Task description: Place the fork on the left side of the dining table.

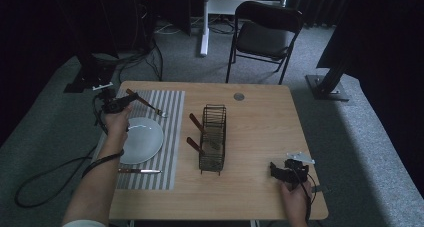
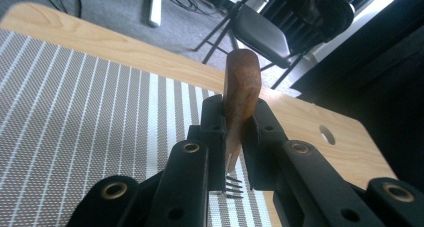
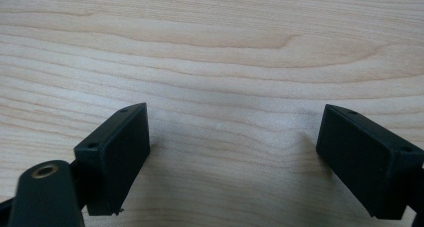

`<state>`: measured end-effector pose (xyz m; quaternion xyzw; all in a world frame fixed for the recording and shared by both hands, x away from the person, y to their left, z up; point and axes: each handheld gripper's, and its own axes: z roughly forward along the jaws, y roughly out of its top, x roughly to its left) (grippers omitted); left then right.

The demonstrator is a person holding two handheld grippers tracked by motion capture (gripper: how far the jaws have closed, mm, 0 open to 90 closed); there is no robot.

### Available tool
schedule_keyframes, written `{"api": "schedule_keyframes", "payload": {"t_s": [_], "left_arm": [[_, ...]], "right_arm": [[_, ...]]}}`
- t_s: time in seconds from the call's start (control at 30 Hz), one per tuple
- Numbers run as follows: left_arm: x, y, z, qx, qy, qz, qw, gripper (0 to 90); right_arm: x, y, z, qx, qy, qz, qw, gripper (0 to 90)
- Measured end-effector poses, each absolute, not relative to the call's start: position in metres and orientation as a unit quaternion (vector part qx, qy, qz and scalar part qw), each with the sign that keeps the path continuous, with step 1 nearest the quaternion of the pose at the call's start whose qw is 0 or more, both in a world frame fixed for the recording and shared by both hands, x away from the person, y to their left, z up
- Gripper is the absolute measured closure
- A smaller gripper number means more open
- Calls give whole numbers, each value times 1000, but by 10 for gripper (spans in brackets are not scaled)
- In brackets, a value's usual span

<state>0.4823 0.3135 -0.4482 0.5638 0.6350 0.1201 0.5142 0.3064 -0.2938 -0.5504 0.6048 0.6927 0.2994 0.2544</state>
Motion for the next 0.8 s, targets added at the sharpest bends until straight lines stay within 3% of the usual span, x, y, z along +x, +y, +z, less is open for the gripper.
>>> {"api": "schedule_keyframes", "payload": {"t_s": [0.2, 0.5, 0.67, 0.8], "left_arm": [[490, 318, -459, 546, 643, 88, 529, 807], [493, 328, -476, 539, 656, 86, 521, 802], [494, 328, -482, 571, 660, 139, 468, 712], [498, 327, -489, 586, 670, 143, 434, 590]], "right_arm": [[306, -294, -550, 605, 693, 299, 255, 134], [306, -294, -550, 605, 693, 299, 255, 134], [306, -294, -550, 605, 693, 299, 255, 135], [306, -294, -550, 605, 693, 299, 255, 135]]}}
